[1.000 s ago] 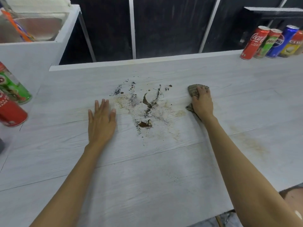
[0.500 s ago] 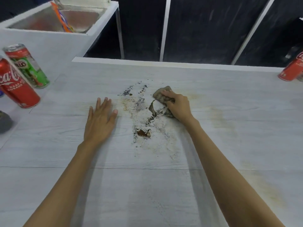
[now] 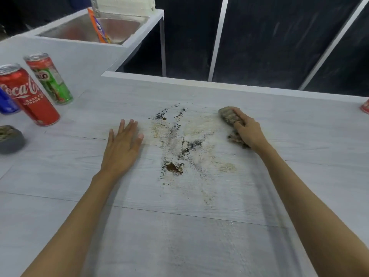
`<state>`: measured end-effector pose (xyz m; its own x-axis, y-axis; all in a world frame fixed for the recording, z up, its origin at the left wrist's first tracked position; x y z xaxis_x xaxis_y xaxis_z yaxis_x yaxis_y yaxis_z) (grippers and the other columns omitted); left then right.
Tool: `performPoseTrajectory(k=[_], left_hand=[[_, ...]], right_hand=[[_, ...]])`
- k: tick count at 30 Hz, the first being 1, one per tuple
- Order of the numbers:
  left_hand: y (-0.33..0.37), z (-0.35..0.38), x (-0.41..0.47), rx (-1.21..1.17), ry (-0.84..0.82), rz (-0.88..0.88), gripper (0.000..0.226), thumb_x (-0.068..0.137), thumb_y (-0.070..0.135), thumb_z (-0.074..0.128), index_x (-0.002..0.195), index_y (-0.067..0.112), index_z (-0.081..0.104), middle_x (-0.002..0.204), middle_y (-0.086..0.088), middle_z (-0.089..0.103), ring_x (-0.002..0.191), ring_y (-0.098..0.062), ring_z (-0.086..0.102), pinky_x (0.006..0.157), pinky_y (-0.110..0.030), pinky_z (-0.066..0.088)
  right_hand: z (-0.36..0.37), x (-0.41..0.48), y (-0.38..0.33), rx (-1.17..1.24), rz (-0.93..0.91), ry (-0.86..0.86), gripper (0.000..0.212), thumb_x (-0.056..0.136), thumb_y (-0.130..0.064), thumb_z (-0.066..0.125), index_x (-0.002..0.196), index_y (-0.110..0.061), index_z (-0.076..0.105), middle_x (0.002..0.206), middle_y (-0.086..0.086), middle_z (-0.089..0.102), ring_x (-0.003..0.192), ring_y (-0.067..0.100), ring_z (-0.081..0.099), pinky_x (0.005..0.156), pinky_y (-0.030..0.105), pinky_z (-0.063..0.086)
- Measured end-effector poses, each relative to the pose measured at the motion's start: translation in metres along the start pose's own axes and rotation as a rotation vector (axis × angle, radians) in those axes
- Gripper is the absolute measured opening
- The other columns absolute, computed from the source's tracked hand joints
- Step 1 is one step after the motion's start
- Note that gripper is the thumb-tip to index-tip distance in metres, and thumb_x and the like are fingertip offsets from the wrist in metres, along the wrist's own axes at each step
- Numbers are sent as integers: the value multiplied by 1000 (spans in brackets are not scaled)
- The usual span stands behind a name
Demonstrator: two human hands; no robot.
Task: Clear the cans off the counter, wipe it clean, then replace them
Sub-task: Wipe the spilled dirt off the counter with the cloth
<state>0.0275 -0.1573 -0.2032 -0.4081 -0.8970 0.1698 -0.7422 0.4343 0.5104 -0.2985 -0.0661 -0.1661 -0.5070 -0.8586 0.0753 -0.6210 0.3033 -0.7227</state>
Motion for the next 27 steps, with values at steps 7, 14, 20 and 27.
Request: performPoseTrajectory(k=[7, 14, 20, 27], left_hand=[[-1, 2, 3, 32, 0, -26, 61, 94, 52, 16, 147, 22, 15, 156, 8, 10, 141, 0, -8, 116, -31, -10], [-1, 2, 3, 55, 8, -26, 60, 95, 51, 16, 147, 20, 17, 156, 7, 11, 142, -2, -7, 117, -33, -8], [-1, 0, 1, 95, 87, -88, 61, 95, 50, 16, 146, 17, 20, 156, 4, 12, 143, -4, -6, 115, -35, -14], [-4, 3, 4, 104, 80, -123, 61, 94, 51, 13, 147, 20, 16, 156, 7, 9, 142, -1, -9, 115, -35, -15]], right_hand=[[49, -8, -36, -194, -163, -92, 52, 91, -12, 45, 141, -21, 37, 148, 14, 36, 117, 33, 54, 100, 41, 43], [63, -75, -59, 87, -325, -341, 43, 88, -4, 47, 125, -24, 57, 132, 2, 54, 81, 3, 66, 55, 3, 45], [24, -1, -39, 620, 16, -220, 38, 90, -1, 43, 116, -20, 63, 92, -2, 68, 47, 2, 56, 43, 14, 46], [59, 78, -34, -51, -105, -62, 40, 93, -13, 39, 133, -17, 45, 134, 10, 48, 112, 29, 52, 94, 33, 39]])
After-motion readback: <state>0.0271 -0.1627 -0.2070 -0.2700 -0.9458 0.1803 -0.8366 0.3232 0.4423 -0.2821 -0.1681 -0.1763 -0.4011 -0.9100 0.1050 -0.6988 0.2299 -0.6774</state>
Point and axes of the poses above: each hand's wrist, its own x-axis towards the middle knuckle, its own z-axis out of the palm, y = z × x, the point moved 1 cm from there along x, towards the middle knuckle
